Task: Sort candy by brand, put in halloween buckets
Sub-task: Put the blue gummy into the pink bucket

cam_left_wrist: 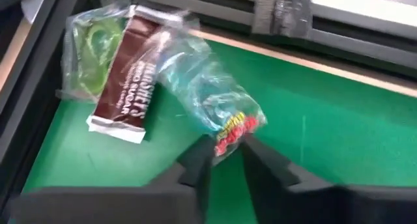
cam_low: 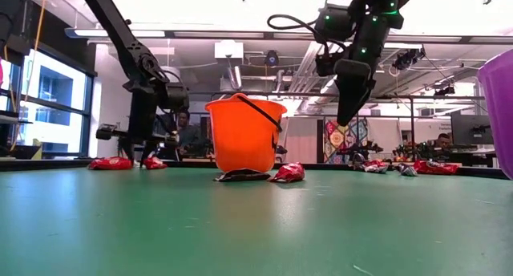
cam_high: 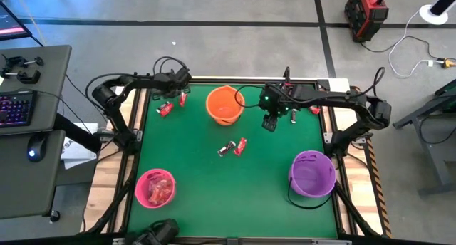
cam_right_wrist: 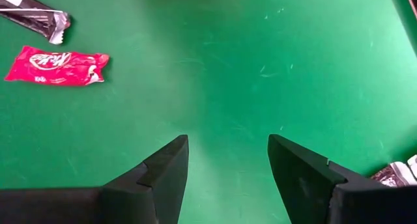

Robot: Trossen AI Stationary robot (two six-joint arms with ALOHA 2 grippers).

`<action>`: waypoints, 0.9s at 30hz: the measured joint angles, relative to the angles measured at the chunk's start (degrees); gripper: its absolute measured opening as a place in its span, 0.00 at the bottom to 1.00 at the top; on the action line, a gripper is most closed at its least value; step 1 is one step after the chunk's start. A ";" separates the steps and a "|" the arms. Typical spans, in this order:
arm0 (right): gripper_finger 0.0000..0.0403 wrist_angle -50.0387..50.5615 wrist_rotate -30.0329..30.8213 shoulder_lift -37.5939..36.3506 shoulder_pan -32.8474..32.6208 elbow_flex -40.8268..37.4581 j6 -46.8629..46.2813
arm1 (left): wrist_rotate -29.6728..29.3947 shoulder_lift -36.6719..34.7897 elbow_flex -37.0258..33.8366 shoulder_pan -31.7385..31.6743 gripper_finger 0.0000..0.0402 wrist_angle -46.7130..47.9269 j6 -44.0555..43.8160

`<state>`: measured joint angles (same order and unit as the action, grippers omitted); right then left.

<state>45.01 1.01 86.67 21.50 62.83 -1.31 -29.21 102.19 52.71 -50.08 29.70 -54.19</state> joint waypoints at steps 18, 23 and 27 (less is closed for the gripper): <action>0.50 -2.06 -0.65 0.00 -0.11 0.02 0.26 | 18.40 -21.01 -0.42 9.85 0.00 10.68 16.89; 0.50 -4.83 -0.83 0.00 -0.11 0.02 1.40 | 23.36 -34.21 -0.34 12.40 0.00 10.72 18.38; 0.50 -6.37 -0.85 0.00 -0.11 0.04 3.62 | 35.07 -42.55 -0.28 17.50 0.00 12.70 20.79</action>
<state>38.64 0.17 86.67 21.39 62.87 2.31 5.86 59.64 52.42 -32.58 42.40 -33.40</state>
